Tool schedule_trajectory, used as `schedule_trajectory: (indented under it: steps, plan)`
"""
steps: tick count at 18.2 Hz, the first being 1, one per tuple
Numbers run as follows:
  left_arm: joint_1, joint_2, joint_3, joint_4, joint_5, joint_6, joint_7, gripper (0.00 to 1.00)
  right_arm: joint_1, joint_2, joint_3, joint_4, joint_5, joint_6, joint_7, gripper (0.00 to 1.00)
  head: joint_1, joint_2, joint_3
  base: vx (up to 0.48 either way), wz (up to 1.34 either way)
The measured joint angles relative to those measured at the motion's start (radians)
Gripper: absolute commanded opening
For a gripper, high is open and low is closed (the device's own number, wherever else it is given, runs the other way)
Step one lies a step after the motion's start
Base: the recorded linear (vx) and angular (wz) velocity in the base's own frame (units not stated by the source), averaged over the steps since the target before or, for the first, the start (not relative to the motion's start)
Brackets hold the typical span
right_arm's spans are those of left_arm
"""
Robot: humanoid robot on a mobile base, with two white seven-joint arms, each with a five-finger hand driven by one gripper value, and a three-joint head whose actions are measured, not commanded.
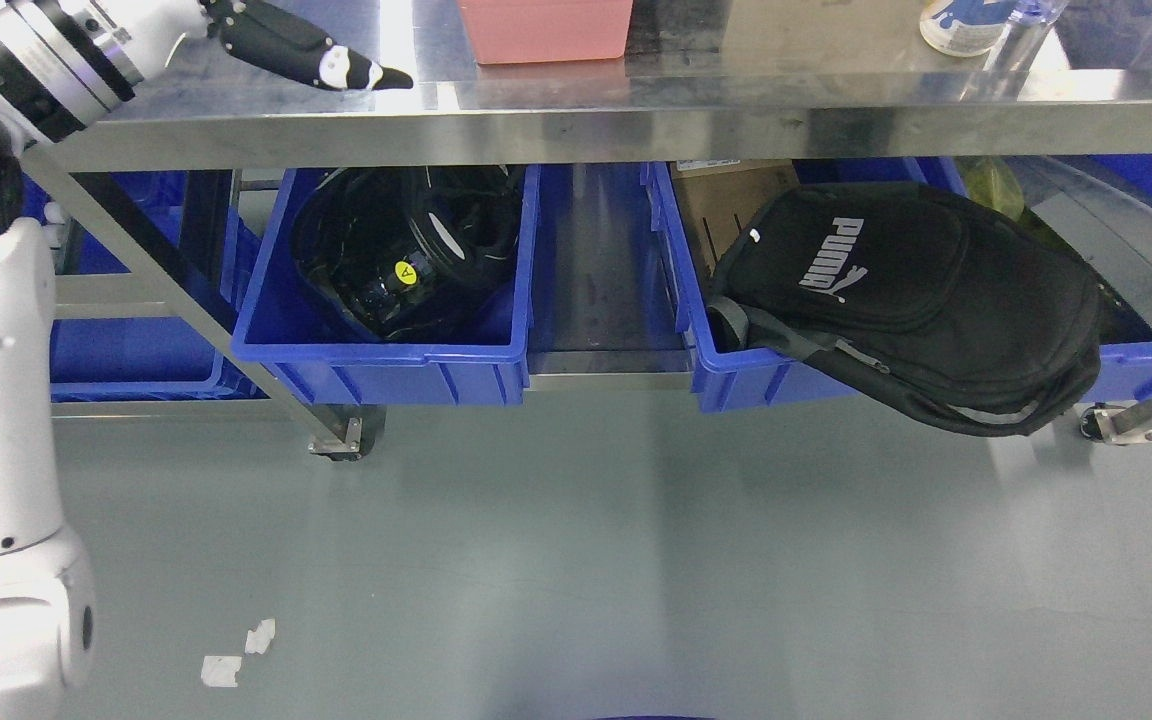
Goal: Place storage box into left shelf container
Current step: 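Raise the left hand up toward the pink box on the shelf top, then grasp the pink storage box with the left hand and lift it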
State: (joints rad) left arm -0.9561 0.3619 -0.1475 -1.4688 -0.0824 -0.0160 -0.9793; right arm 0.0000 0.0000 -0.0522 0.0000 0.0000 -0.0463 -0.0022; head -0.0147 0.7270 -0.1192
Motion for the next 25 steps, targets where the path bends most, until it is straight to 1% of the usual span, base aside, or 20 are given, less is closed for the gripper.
schedule_trajectory:
  steps: [3,6,10,14,17,22,25]
  plan:
    - [-0.048,0.027,-0.066,0.048,-0.071,-0.002,-0.044,0.99,0.000,0.000,0.000,0.000,0.000,-0.001,0.000,1.00,0.0000,0.000,0.000,0.000,0.00]
    - [-0.105,0.041,-0.121,0.097,-0.120,-0.006,-0.058,0.99,0.000,0.000,0.000,0.000,0.000,-0.002,0.000,1.00,0.0000,0.000,0.000,0.000,0.00]
    - [-0.186,0.024,-0.185,0.173,-0.182,-0.007,-0.062,0.99,0.000,0.000,0.000,0.000,0.000,-0.003,0.000,1.00,0.0000,0.000,0.000,0.000,0.00]
    - [-0.271,-0.030,-0.229,0.274,-0.240,-0.014,-0.063,0.98,0.000,0.000,0.000,0.000,0.000,-0.003,0.000,1.00,0.0000,0.000,0.000,0.000,0.00]
    - [-0.327,-0.085,-0.253,0.371,-0.280,-0.049,-0.049,0.98,0.000,0.000,0.000,0.000,0.000,-0.003,0.000,1.00,0.0000,0.000,0.000,0.000,0.00]
    - [-0.366,-0.166,-0.277,0.519,-0.342,-0.133,-0.005,0.98,0.000,0.000,0.000,0.000,0.000,-0.004,0.000,1.00,0.0000,0.000,0.000,0.000,0.00]
    - [-0.377,-0.207,-0.285,0.593,-0.368,-0.146,0.044,0.96,0.000,0.000,0.000,0.000,0.000,-0.004,0.000,1.00,0.0000,0.000,0.000,0.000,0.00]
